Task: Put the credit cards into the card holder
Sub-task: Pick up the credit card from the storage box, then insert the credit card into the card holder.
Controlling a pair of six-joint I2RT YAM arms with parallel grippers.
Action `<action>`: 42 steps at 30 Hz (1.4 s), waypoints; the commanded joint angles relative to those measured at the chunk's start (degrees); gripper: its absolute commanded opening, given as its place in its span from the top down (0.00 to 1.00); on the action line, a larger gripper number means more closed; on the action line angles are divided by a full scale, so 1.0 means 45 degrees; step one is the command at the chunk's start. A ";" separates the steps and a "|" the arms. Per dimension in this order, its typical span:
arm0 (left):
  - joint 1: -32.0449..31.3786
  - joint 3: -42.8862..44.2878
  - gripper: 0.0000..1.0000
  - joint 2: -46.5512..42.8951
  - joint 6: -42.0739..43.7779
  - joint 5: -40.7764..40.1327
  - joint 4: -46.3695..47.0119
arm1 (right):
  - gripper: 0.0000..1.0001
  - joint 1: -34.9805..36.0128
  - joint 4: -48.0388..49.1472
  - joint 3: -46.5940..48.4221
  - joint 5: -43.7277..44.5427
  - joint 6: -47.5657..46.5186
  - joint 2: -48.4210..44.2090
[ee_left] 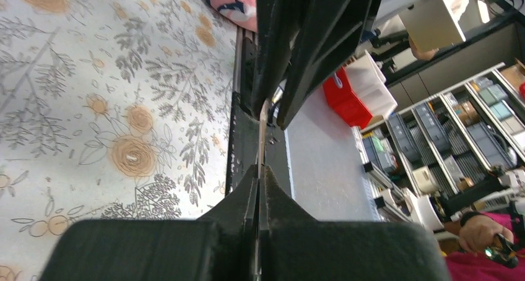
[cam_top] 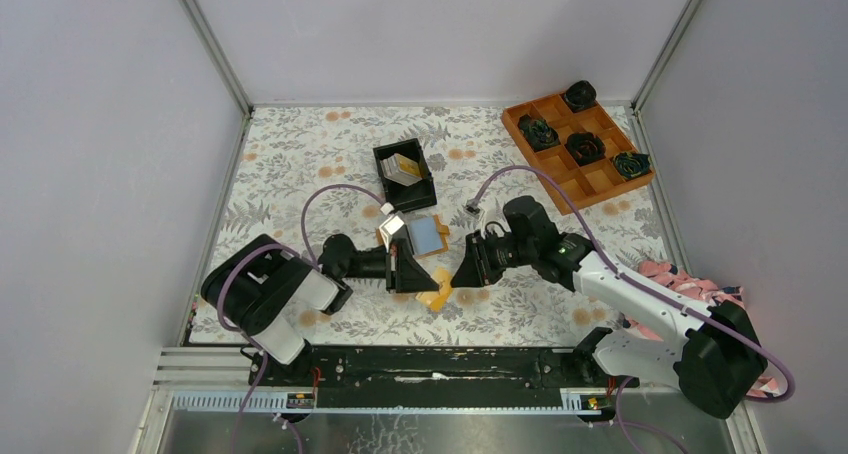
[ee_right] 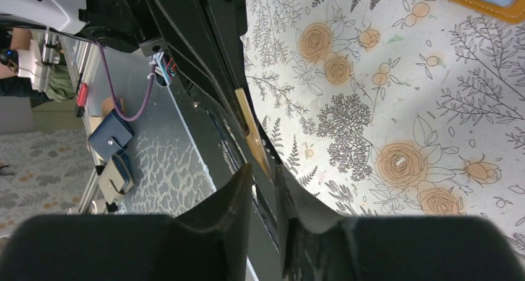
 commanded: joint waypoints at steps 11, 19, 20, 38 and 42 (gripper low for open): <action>0.0329 0.0173 1.00 -0.3060 0.1815 -0.7504 -0.6016 | 0.52 -0.0145 0.1262 0.0787 0.4099 0.0251 -0.0681; 0.0350 0.0119 1.00 -0.2876 0.0153 -1.1120 -0.6770 | 0.52 -0.0146 0.2135 0.2007 0.6257 0.0088 0.1691; 0.0359 0.0104 1.00 -0.2712 -0.0124 -1.1395 -0.6732 | 0.53 -0.0145 0.2215 0.2253 0.6319 0.0002 0.2113; 0.0452 0.0240 1.00 -0.1130 -0.1905 -1.3500 -0.6761 | 0.62 -0.0127 0.3162 0.4823 0.7251 -0.1194 0.7514; 0.0643 0.0095 1.00 -0.0692 -0.2029 -1.3377 -0.6341 | 0.63 -0.0131 0.3338 0.4954 0.7248 -0.1220 0.7967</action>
